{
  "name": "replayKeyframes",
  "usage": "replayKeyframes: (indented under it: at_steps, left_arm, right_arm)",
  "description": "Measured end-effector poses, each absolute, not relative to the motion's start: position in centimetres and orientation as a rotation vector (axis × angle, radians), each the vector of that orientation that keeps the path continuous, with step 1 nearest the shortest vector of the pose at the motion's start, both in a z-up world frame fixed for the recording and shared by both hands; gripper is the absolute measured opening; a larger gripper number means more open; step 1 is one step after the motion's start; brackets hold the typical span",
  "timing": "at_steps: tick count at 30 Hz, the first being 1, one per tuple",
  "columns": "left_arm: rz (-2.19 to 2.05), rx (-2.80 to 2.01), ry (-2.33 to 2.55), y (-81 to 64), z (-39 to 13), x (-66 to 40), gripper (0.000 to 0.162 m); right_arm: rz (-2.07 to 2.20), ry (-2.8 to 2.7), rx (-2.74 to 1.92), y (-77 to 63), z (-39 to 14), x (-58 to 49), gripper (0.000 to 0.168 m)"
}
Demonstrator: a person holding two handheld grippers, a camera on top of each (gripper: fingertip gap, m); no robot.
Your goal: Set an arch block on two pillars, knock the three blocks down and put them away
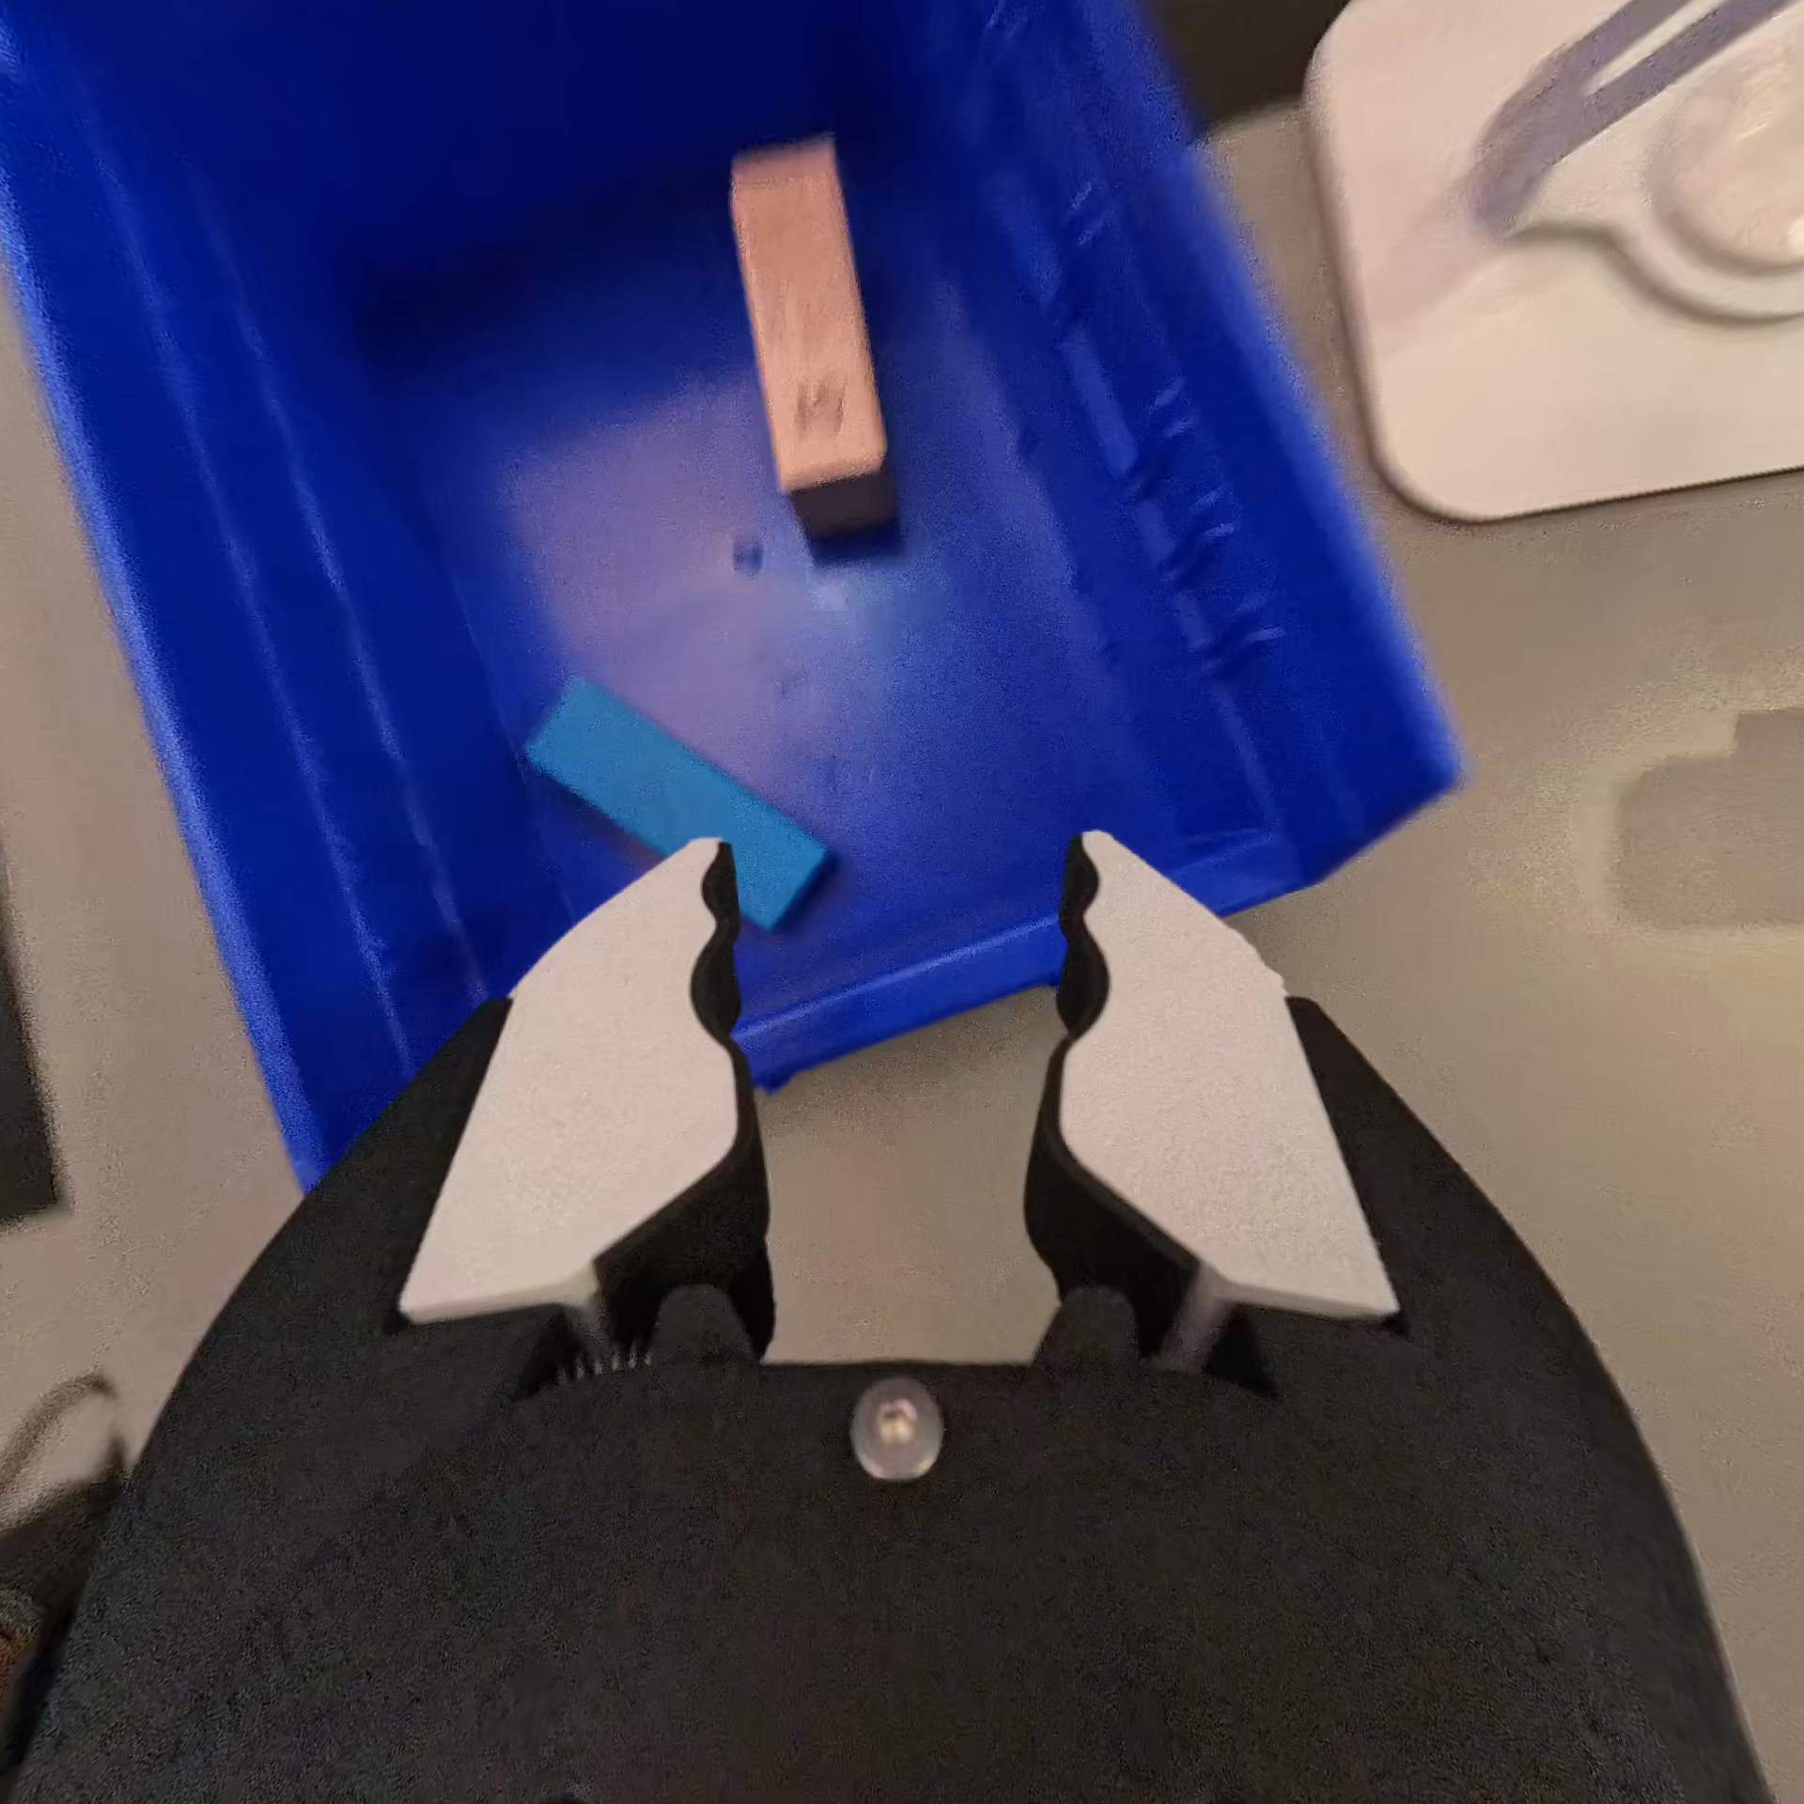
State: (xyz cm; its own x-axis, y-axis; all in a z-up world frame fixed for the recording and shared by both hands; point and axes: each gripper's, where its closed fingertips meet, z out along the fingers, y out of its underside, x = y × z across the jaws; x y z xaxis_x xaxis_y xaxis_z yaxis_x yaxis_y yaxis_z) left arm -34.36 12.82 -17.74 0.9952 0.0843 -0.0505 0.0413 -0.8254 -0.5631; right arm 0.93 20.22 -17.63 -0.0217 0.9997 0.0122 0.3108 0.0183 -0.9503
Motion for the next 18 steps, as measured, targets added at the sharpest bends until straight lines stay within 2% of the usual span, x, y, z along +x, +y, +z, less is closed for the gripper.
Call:
replayKeyframes:
  at_steps: [8, 12, 13, 15, 18]
  left_arm:
    - [0.063, -2.917, -0.36, 13.2, -24.5, -40.0, 0.064]
    - [0.025, -2.94, -0.438, 13.8, -25.7, -40.4, 0.051]
    - [0.019, -2.959, -0.458, 13.7, -26.3, -40.5, 0.052]
    - [0.042, -2.934, -0.44, 14.3, -26.2, -40.8, 0.037]
    - [0.043, -2.918, -0.382, 14.8, -26.2, -40.7, 0.036]
  right_arm:
    - [1.027, -1.449, -1.394, 20.3, -17.1, 1.2, 0.049]
    - [1.016, -1.446, -1.391, 20.4, -16.9, 1.4, 0.048]
    - [1.014, -1.441, -1.394, 20.5, -16.9, 1.4, 0.047]
    - [1.019, -1.434, -1.4, 20.6, -16.8, 1.6, 0.047]
    - [1.009, -1.42, -1.409, 21.0, -16.7, 1.8, 0.046]
